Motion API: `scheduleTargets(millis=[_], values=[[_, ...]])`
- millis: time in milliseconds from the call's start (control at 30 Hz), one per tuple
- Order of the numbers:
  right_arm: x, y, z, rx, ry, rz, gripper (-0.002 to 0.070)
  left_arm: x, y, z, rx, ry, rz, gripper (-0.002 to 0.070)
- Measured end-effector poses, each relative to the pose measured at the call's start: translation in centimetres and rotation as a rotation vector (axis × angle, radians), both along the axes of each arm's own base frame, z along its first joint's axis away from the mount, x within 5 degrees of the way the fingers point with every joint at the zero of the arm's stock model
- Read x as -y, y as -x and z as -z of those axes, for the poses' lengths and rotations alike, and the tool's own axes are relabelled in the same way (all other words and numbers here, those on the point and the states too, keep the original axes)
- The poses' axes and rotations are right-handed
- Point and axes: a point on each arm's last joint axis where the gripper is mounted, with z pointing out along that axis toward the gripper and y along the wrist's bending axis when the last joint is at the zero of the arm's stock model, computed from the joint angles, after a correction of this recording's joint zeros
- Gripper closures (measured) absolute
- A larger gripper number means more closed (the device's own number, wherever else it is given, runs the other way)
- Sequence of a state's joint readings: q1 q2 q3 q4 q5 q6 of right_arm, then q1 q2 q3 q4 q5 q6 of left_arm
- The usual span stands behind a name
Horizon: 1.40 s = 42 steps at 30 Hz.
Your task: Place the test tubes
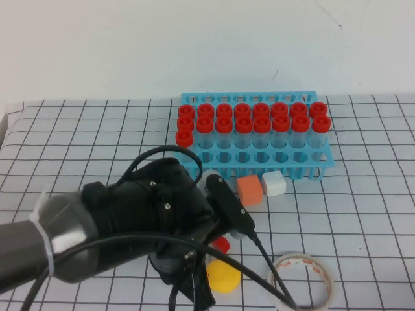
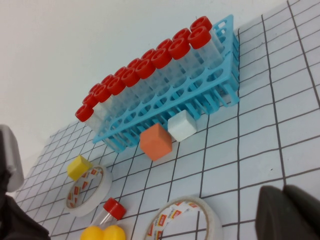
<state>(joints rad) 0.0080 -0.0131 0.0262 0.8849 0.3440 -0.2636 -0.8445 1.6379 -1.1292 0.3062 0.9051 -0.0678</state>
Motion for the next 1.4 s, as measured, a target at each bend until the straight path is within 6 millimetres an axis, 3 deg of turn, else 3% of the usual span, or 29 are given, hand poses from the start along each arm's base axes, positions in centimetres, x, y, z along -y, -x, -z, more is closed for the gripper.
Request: scheduleTargets(millis=[100, 300, 400, 633, 1000, 1133, 1200, 1333, 1400], values=[[0.0, 0.0, 0.0, 0.002, 0.006, -0.001, 0.0678, -0.5, -0.4, 0.0, -0.015, 0.012, -0.034, 0.0607], [0.0, 0.0, 0.0, 0.002, 0.006, -0.001, 0.0678, -2.6, -1.6, 0.3, -0.166, 0.116, -0.215, 0.0277], [0.0, 0.0, 0.0, 0.002, 0.006, -0.001, 0.0678, -3.0, -2.2, 0.4, -0.195, 0.192, -0.226, 0.0209], [0.0, 0.0, 0.0, 0.003, 0.006, 0.000, 0.0678, -2.7, -2.7, 0.7, -0.177, 0.231, -0.173, 0.0232], [0.0, 0.0, 0.0, 0.008, 0.016, 0.000, 0.0678, -2.0, -3.6, 5.3, -0.277, 0.134, -0.177, 0.0249], [0.0, 0.0, 0.0, 0.009, 0.019, -0.001, 0.0678, -2.0, -3.8, 5.4, -0.263, 0.132, -0.170, 0.0340], [0.0, 0.0, 0.0, 0.009, 0.019, -0.001, 0.0678, -2.0, -3.9, 5.3, -0.253, 0.137, -0.170, 0.0461], [0.1, 0.0, -0.1, 0.015, 0.018, 0.006, 0.0678, -2.0, -3.8, 4.5, -0.228, 0.163, -0.156, 0.0463], [0.2, -0.1, -0.1, 0.021, 0.018, 0.015, 0.0678, -2.3, -3.4, 3.1, -0.204, 0.181, -0.149, 0.0462]])
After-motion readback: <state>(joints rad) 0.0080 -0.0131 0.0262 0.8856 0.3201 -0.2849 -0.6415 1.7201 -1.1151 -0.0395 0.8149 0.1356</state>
